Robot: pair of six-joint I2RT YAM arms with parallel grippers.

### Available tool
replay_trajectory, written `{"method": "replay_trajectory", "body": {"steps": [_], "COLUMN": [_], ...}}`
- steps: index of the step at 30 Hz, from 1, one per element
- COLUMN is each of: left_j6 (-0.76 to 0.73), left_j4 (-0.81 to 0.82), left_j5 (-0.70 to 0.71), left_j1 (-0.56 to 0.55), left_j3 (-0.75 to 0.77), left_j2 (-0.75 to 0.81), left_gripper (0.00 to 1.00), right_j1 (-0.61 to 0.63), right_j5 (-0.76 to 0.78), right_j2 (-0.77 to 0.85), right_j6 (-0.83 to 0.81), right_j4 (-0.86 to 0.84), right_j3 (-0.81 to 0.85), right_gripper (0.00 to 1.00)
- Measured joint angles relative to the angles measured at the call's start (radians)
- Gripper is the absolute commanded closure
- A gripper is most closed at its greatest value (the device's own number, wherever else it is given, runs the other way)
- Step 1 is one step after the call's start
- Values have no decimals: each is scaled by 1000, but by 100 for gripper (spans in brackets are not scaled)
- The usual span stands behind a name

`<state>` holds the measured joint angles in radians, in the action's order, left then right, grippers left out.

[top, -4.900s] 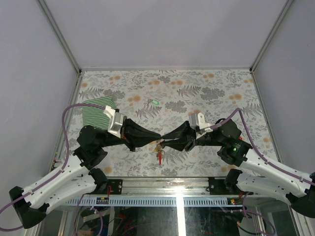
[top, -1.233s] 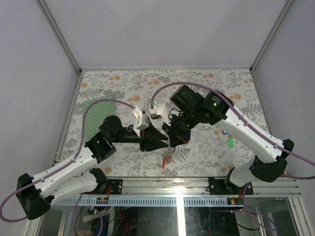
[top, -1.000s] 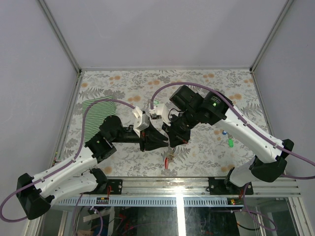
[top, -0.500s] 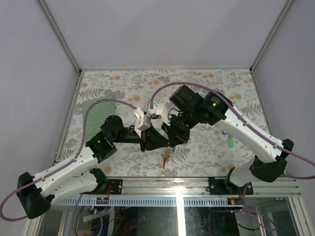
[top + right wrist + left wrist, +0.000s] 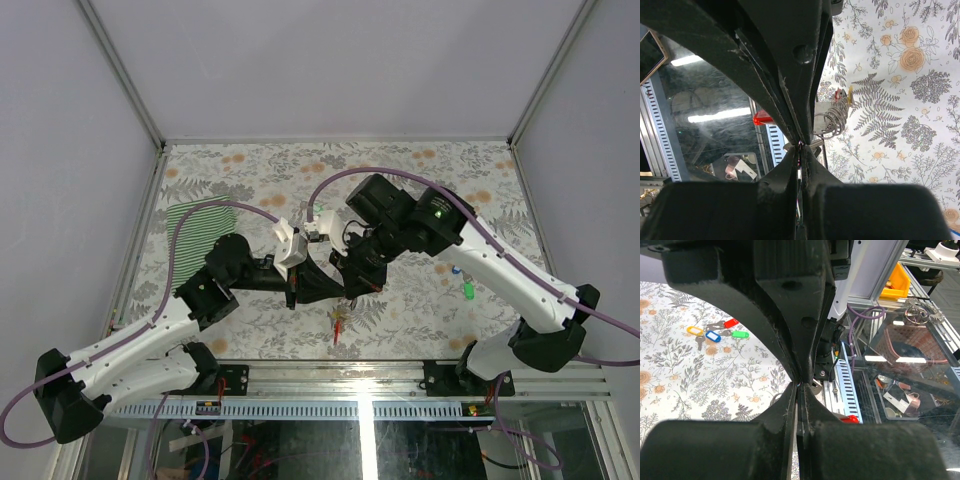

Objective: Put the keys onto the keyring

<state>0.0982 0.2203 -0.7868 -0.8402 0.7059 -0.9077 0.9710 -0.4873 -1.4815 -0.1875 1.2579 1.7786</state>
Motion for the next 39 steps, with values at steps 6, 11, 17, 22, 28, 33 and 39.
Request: {"method": "replay_trajectory", "body": {"steps": [6, 11, 17, 22, 28, 33, 39], "left_j6": [-2, -1, 5, 27, 85, 137, 178], "left_j4": [0, 0, -6, 7, 47, 103, 154], "left_j5": [0, 8, 36, 76, 178, 275, 340], "left_j1": [-2, -2, -3, -3, -3, -3, -3], "left_j3": [2, 2, 2, -14, -68, -117, -129], "left_j2": [0, 7, 33, 59, 103, 143, 157], "left_gripper": [100, 100, 100, 100, 100, 100, 100], "right_j1": [0, 3, 3, 3, 5, 5, 5], "right_j5": [6, 22, 39, 78, 195, 284, 344], "right_j2": [8, 27, 105, 182, 358, 533, 636], "right_j6": [1, 14, 42, 80, 200, 362, 566], "right_j4": [-8, -30, -114, -203, -436, -683, -922], "right_j3": [-5, -16, -52, -97, -295, -506, -678], "right_gripper": [95, 77, 66, 63, 60, 60, 61]}}
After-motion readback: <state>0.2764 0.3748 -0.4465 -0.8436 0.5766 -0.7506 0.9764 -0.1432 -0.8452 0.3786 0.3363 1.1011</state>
